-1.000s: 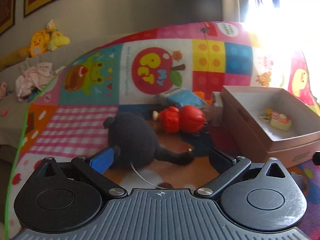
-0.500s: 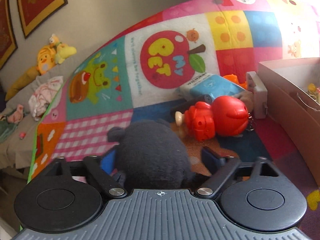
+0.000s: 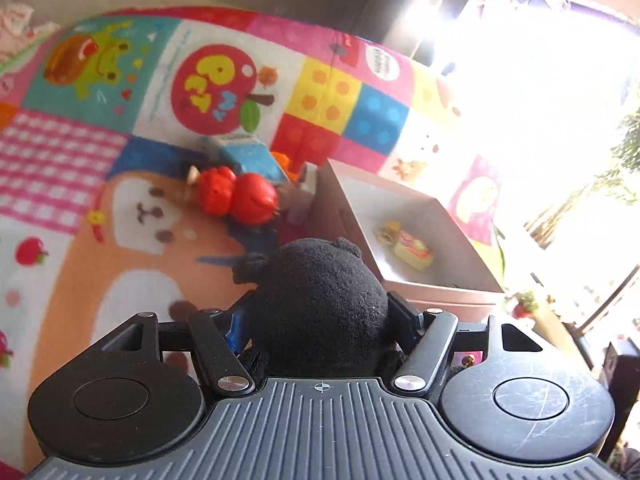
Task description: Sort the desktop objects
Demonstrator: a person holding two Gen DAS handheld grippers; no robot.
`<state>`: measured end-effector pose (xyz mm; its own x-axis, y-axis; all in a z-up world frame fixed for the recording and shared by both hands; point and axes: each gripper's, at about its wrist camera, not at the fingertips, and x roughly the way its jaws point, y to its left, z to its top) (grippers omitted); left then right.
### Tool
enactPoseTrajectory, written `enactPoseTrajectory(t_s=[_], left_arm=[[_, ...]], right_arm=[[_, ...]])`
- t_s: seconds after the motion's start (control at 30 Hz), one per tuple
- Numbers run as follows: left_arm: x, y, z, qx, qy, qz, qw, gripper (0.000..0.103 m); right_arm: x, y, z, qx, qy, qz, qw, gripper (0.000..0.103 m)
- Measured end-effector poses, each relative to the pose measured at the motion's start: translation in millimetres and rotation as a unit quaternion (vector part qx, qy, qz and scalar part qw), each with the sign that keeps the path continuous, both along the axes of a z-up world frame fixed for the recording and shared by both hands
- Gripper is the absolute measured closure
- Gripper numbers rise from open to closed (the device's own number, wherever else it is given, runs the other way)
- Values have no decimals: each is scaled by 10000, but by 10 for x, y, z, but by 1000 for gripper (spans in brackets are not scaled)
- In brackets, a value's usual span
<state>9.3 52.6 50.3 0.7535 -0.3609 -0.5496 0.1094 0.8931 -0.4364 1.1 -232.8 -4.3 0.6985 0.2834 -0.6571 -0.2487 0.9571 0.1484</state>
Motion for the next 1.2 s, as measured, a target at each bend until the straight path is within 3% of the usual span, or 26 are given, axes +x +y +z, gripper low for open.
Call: enactPoseTrajectory(t_s=[0.1, 0.17, 0.43, 0.5, 0.6, 0.67, 0.73, 0.87, 0.97, 1.03, 1.1, 1.2], left_arm=[[1, 1, -190, -23, 204, 22, 9998, 29], [-6, 79, -285, -45, 294, 97, 9995, 21], [-159, 535, -170, 321, 93, 901, 9954, 5], [-209, 596, -130, 598, 8, 1111, 9920, 5], [-288, 619, -83, 1499, -135, 1499, 9772, 4], [-329, 682, -85, 1802, -90, 1620, 9702, 4], [-377, 799, -83, 1699, -1, 1794, 9690, 4], [-541, 985, 67, 1034, -233, 2080, 9724, 4], [-661, 920, 247, 739, -670, 1805, 9785, 2], [-688, 745, 322, 713, -849, 1196, 9866, 0], [-718, 521, 322, 813, -872, 562, 9913, 0], [-710, 198, 183, 1158, -752, 90, 9904, 0]], right_arm=[[3, 15, 0, -48, 4, -12, 10000, 0], [4, 31, -5, -97, 4, -13, 10000, 0], [17, 86, -15, -282, 15, -8, 9996, 0], [23, 103, -20, -361, 29, 7, 9993, 0], [31, 129, -27, -489, 55, 34, 9988, 0], [35, 169, -31, -655, 67, 74, 9978, 0], [31, 182, -35, -704, 68, 50, 9975, 0], [31, 181, -33, -711, 67, 49, 9974, 0], [24, 177, -29, -703, 54, 41, 9975, 0], [17, 179, -29, -703, 58, 33, 9975, 0], [13, 177, -27, -692, 74, 21, 9976, 0], [16, 196, -27, -744, 78, 35, 9972, 0]])
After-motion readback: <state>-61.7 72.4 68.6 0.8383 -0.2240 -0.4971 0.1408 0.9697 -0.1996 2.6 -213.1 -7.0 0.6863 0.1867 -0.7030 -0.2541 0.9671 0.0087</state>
